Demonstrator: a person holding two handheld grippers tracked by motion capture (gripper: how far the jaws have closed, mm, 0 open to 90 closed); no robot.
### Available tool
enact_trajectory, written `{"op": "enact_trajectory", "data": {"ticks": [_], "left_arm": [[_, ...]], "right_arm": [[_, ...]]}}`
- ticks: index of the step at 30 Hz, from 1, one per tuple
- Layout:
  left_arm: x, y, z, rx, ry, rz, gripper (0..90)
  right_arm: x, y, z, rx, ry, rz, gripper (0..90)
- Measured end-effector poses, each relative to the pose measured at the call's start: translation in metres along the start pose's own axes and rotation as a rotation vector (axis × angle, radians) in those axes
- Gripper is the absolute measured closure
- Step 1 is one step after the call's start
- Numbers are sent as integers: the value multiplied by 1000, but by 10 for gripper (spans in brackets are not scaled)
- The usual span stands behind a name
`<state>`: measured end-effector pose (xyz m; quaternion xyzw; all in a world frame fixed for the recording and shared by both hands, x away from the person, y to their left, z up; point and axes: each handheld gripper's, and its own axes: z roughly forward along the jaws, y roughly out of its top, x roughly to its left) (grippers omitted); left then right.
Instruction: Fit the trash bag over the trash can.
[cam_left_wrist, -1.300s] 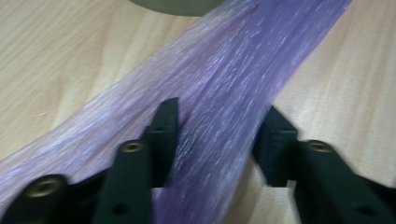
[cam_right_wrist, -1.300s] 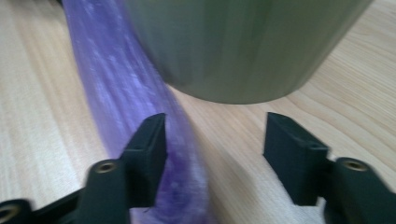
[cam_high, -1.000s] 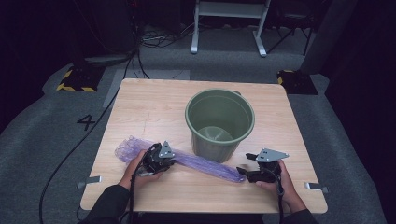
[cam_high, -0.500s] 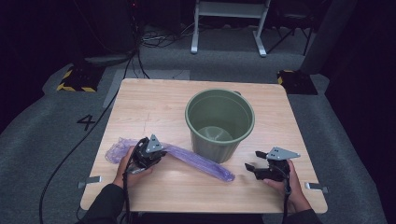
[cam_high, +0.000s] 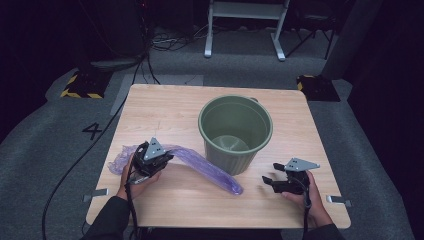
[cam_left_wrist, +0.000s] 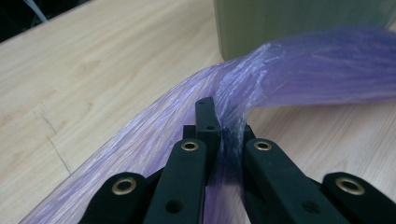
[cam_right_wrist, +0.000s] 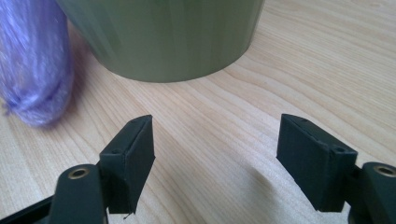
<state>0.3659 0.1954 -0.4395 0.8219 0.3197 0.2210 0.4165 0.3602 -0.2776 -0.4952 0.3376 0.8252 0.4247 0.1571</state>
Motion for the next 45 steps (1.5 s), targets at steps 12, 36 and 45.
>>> {"op": "enact_trajectory", "data": {"ticks": [12,36,45], "left_arm": [[15,17,-19,-127,23,-70,885],[27,72,-41,-274,31,-76,886],[29,82,-40,-322,26,-69,886]], "right_arm": [[0,-2,2,18,1,5,275],[4,-1,1,18,7,-2,275],[5,1,-2,0,-2,6,268]]}}
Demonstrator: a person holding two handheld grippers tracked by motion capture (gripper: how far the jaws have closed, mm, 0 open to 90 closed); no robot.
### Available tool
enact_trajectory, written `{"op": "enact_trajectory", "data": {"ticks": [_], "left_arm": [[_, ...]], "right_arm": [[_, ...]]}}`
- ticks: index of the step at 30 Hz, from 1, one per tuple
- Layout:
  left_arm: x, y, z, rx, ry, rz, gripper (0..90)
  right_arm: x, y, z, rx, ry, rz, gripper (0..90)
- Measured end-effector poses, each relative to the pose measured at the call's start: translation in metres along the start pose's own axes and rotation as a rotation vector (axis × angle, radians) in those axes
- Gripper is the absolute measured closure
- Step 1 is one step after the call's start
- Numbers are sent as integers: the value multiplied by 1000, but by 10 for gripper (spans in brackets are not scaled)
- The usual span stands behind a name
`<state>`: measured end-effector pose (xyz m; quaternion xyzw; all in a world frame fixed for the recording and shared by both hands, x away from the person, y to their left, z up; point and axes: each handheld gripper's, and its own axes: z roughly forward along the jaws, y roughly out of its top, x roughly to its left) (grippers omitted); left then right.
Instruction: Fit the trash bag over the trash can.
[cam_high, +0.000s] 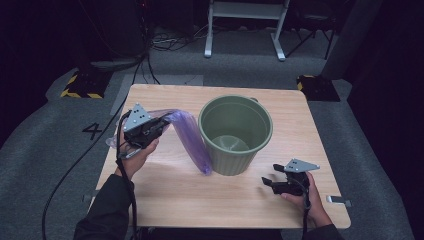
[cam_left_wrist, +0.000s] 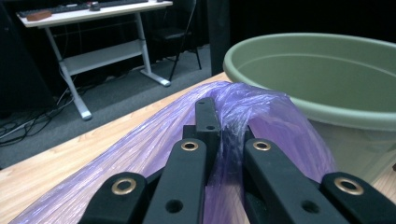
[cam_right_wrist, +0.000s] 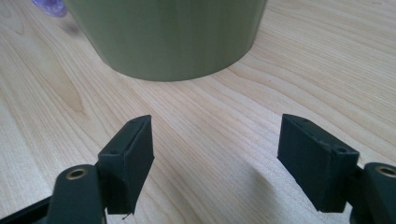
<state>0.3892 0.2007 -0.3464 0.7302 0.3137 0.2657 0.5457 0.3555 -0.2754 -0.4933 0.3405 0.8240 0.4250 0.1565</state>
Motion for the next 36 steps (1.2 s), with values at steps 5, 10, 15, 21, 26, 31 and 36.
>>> {"op": "enact_trajectory", "data": {"ticks": [5,10,15,21,26,31,36], "left_arm": [[0,11,0,-32,-19,0,887],[-1,19,1,-57,-33,6,887],[-4,28,5,-66,-40,22,887],[-11,38,7,-79,-62,43,887],[-18,45,10,-80,-77,62,887],[-29,56,14,-83,-92,88,887],[-34,61,16,-85,-105,97,887]], "right_arm": [[4,3,-1,0,1,-18,274],[8,7,-10,-31,-1,-16,278],[15,19,-25,-88,4,-34,283],[25,34,-41,-146,16,-73,285],[27,42,-56,-192,11,-86,291],[37,62,-80,-253,8,-115,294],[50,84,-84,-279,20,-143,294]]}}
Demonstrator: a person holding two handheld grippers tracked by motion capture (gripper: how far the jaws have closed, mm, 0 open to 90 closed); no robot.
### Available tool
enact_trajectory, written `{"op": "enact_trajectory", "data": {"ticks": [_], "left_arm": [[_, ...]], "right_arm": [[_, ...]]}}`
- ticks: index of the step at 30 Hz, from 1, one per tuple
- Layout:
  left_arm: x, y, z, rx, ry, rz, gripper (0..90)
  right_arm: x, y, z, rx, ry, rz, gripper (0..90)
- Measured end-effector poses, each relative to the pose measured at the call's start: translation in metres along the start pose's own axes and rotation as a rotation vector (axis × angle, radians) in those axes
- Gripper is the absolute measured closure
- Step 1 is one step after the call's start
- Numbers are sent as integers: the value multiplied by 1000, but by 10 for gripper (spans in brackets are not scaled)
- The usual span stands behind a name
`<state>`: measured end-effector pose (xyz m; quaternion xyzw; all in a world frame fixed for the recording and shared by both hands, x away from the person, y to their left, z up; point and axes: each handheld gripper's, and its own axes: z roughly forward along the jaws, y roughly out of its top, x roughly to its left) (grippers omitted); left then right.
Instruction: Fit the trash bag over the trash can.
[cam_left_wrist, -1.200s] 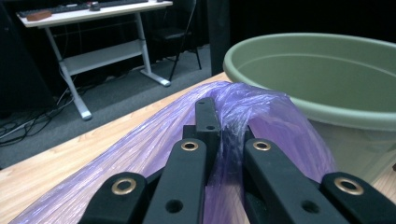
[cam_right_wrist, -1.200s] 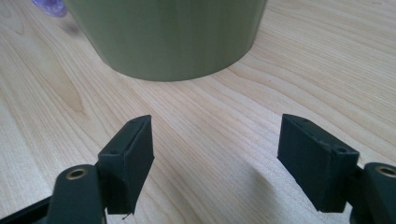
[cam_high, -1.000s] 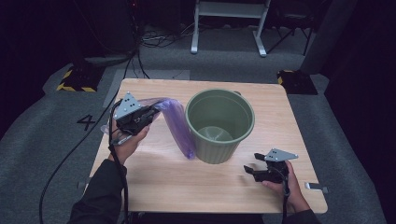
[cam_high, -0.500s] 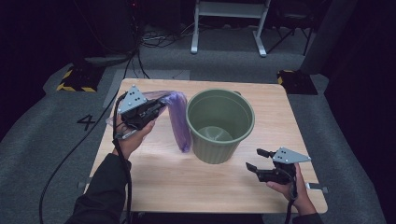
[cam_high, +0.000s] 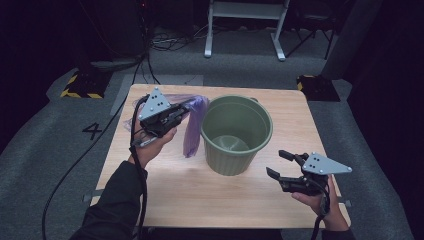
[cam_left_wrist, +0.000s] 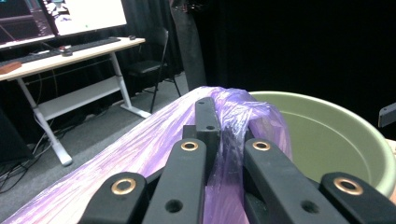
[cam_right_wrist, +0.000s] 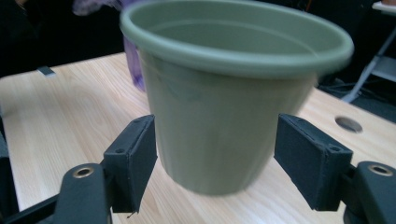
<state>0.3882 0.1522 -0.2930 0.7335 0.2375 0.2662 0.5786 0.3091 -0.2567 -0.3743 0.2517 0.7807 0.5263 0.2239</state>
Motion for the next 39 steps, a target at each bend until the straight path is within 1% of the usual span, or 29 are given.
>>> {"op": "enact_trajectory", "data": {"ticks": [2,3,4,5,6,7,8,11,13,15,16,17,18,19,20,21,23,24,25,29,31,33,34,36,37,39], "left_arm": [[-2,2,2,0,-8,3,887],[-2,2,2,0,-8,3,887],[-4,4,4,0,-17,7,887],[-5,4,4,-2,-22,5,887],[-5,4,4,-2,-22,5,887],[-6,5,5,-5,-25,5,887],[-8,7,6,-6,-33,8,887],[-12,10,8,-12,-42,13,887],[-15,12,9,-15,-49,18,887],[-19,15,11,-16,-55,23,887],[-21,16,12,-15,-58,28,887],[-21,16,12,-15,-58,28,887],[-25,18,15,-13,-62,36,887],[-25,18,15,-13,-62,36,887],[-26,19,16,-11,-67,42,887],[-28,21,18,-15,-71,42,888],[-29,23,19,-21,-76,37,887],[-29,23,19,-21,-76,37,887],[-31,24,19,-21,-81,40,887],[-34,25,19,-16,-84,50,888],[-38,27,18,-20,-87,55,888],[-40,28,16,-22,-86,53,888],[-41,28,15,-23,-88,56,888],[-42,29,14,-25,-88,54,888],[-44,30,12,-23,-87,66,888],[-45,30,10,-31,-87,64,888]], "right_arm": [[5,9,2,-12,4,-24,290],[5,9,2,-12,4,-24,290],[10,19,6,-23,21,-32,287],[12,23,7,-24,25,-39,287],[12,23,7,-24,25,-39,287],[15,28,10,-21,24,-46,287],[21,42,17,-18,28,-69,287],[30,60,26,-7,36,-100,287],[36,72,33,3,36,-115,288],[40,82,41,10,38,-118,288],[41,86,46,15,38,-118,289],[41,86,46,15,38,-118,289],[43,94,57,27,36,-113,289],[43,94,57,27,36,-113,289],[43,96,61,34,32,-114,287],[45,101,72,52,30,-116,286],[47,104,83,66,35,-111,286],[47,104,83,66,35,-111,286],[49,106,90,71,41,-107,278],[52,108,99,65,45,-91,268],[53,110,104,61,32,-79,261],[53,112,108,45,37,-54,258],[53,114,110,43,28,-46,259],[54,115,112,40,22,-43,263],[55,118,116,30,8,-34,281],[55,120,119,15,-8,-26,349]]}}
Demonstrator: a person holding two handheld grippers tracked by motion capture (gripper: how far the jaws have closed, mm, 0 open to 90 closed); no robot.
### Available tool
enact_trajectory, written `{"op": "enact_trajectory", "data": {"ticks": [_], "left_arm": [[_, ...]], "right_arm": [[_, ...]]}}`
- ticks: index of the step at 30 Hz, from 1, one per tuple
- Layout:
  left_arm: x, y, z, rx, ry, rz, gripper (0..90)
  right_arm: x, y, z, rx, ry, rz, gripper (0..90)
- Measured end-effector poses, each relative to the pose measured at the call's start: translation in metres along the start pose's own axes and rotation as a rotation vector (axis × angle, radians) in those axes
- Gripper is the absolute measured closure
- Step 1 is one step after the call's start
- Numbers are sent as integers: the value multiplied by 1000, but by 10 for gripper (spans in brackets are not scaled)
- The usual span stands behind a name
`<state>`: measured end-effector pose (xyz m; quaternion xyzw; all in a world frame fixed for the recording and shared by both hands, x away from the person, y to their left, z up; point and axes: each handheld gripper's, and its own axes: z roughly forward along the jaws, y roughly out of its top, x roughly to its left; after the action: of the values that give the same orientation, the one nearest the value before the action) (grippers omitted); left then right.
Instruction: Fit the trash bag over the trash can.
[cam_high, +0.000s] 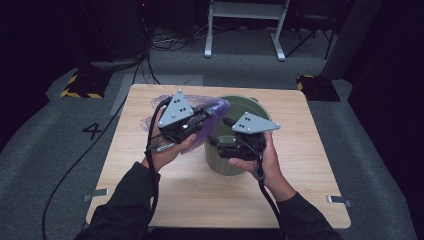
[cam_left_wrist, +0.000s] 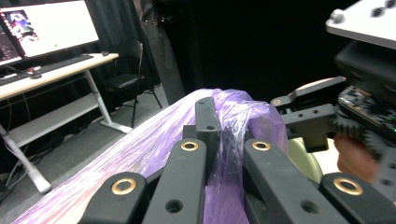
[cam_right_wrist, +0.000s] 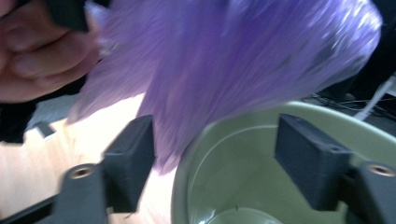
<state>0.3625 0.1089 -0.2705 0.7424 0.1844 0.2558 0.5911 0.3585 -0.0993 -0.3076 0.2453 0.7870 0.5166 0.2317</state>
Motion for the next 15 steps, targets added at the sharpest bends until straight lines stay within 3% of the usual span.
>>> {"op": "enact_trajectory", "data": {"ticks": [5,8,11,15], "left_arm": [[2,-1,-3,-9,0,-5,888],[5,-1,-8,-10,3,-8,888],[8,-1,-12,9,1,10,887],[13,-2,-15,26,-1,4,886]], "right_arm": [[-2,0,3,-44,-8,-4,672],[-4,-1,3,-58,-27,-14,812],[-5,0,-1,-80,-52,-32,868],[-8,6,-10,-105,-118,-76,894]]}}
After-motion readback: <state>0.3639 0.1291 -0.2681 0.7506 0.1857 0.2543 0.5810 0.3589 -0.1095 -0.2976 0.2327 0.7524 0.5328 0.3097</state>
